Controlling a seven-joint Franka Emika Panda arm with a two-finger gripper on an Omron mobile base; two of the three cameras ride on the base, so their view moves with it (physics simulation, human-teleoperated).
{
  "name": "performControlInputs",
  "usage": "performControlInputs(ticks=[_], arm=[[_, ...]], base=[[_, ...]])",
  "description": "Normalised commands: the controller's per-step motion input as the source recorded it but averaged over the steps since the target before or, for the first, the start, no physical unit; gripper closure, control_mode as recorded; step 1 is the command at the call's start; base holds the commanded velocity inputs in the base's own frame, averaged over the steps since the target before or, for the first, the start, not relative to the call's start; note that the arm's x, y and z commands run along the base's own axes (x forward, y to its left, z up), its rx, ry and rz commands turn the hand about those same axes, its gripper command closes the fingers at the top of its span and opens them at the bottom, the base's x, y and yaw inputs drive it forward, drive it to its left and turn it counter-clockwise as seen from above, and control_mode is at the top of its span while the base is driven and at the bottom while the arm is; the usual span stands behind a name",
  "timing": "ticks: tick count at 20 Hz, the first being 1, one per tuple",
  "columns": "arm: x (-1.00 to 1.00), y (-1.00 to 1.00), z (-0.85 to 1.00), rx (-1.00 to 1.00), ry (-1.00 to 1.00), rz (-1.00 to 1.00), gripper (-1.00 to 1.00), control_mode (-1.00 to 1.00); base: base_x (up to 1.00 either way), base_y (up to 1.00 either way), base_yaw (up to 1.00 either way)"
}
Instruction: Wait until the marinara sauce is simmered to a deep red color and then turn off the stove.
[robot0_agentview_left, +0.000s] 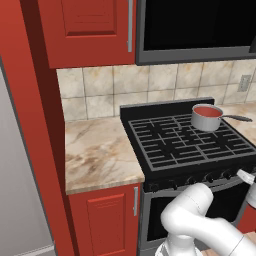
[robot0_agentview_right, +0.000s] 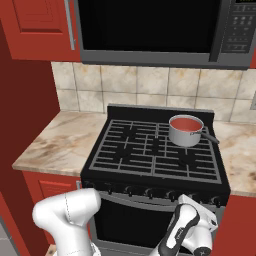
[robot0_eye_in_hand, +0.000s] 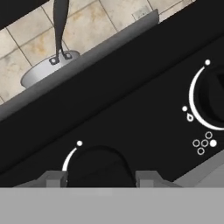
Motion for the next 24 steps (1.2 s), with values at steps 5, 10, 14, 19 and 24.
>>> performControlInputs(ticks=[5,10,14,19,24], arm=[[0.0,0.0,0.0,0.17,0.04,-0.07,1.0,-1.0],[-0.01,0.0,0.0,0.16,0.0,-0.06,1.0,-1.0],[-0.02,-0.01,-0.02,0.16,0.0,-0.05,1.0,-1.0],[-0.01,0.0,-0.01,0.17,0.02,-0.03,1.0,-1.0],[0.0,-0.01,0.0,0.16,0.03,-0.03,1.0,-1.0]], base=[[0.0,0.0,0.0],[0.0,0.0,0.0],[0.0,0.0,0.0],[0.0,0.0,0.0],[0.0,0.0,0.0]])
